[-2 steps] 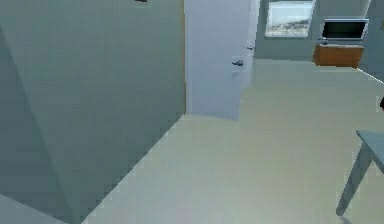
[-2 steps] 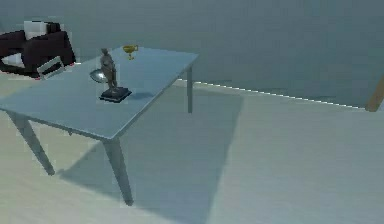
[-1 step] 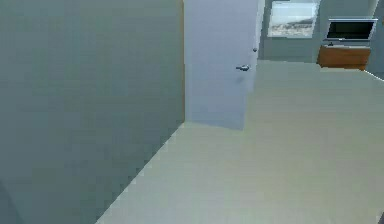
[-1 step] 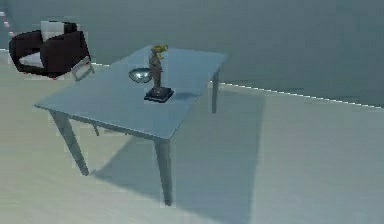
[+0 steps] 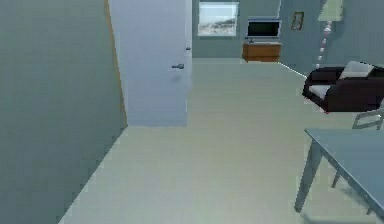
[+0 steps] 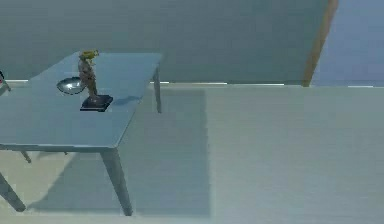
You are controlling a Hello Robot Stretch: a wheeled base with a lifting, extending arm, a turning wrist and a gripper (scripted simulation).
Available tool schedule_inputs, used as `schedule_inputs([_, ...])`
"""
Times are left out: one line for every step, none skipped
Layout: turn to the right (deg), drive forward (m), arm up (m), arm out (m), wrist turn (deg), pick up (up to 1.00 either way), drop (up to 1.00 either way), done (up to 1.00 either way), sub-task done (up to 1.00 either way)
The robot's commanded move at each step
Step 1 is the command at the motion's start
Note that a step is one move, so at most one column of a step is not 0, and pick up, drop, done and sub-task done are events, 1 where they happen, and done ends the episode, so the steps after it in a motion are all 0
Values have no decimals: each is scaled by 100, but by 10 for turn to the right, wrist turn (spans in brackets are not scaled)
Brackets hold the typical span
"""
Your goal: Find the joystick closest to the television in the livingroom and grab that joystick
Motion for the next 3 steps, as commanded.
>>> schedule_inputs([0,100,0,0,0,0,0,0,0])
schedule_inputs([30,0,0,0,0,0,0,0,0])
schedule_inputs([0,50,0,0,0,0,0,0,0])
